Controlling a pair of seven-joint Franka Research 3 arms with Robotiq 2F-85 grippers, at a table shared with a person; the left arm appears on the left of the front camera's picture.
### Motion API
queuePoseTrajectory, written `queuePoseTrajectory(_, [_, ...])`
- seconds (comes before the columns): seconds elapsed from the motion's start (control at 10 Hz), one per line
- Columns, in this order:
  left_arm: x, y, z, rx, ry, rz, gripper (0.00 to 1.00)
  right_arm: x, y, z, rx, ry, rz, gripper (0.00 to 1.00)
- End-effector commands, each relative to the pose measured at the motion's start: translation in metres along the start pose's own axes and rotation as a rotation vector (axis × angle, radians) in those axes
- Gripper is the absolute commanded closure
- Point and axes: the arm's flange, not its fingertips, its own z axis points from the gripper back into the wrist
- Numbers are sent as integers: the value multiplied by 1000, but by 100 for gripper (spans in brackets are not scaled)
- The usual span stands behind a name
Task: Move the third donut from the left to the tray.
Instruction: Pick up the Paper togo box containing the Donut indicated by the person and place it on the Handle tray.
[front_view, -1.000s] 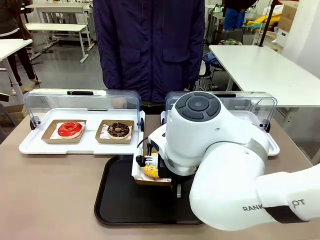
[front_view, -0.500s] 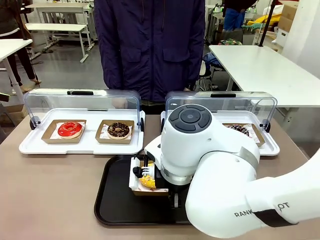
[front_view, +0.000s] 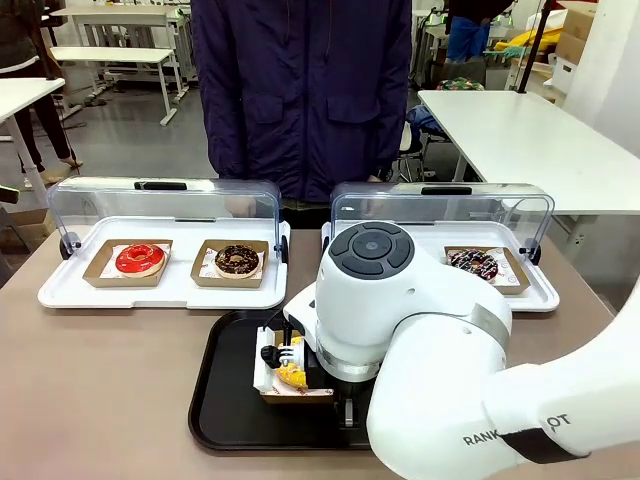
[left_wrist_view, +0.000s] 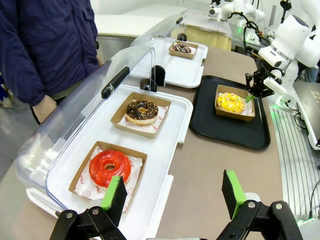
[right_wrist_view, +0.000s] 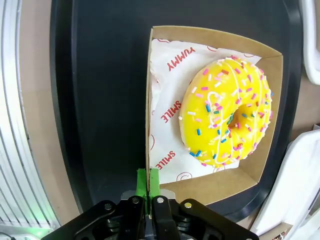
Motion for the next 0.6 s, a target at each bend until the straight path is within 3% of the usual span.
queuePoseTrajectory(0.0, [2,-1,0,-1,-3,-8,0,-34,19,-8,-7,-15,-40,98])
queuePoseTrajectory(0.5, [2,-1,0,-1,-3,-8,0,-37,17,-10,11,-10,-47,98])
